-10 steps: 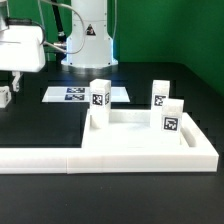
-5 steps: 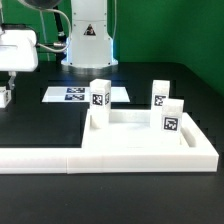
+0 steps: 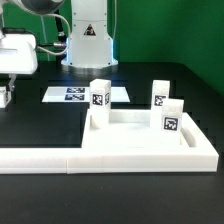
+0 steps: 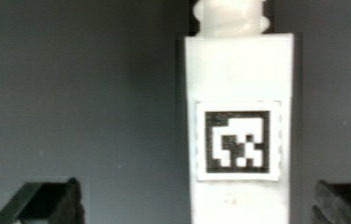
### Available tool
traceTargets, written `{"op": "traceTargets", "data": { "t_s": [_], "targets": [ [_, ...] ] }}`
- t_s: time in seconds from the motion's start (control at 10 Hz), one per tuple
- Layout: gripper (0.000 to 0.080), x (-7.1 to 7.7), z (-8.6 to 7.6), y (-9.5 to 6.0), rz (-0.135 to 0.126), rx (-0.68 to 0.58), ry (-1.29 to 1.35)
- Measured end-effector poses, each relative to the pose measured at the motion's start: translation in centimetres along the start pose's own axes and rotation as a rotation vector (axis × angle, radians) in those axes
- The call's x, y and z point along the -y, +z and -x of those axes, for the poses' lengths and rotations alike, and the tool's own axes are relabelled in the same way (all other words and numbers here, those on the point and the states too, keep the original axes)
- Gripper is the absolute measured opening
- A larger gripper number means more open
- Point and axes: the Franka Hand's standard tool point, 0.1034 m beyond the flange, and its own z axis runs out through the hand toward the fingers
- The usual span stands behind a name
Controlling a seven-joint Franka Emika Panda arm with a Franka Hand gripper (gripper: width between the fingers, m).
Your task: Assemble square table
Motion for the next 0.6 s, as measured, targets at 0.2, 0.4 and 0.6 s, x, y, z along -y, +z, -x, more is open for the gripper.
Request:
{"op": "traceTargets", "data": {
  "t_s": [0.2,0.4,0.6],
  "targets": [
    [0.0649,0.24,-0.08,0.05,-0.01,0.013,-0.005],
    [0.0649,0.9,0.41,0.44,-0.048,0.091,0.011],
    [0.0649,1.16,-0.02,0.82,-0.062,0.192,0.016]
  ]
}}
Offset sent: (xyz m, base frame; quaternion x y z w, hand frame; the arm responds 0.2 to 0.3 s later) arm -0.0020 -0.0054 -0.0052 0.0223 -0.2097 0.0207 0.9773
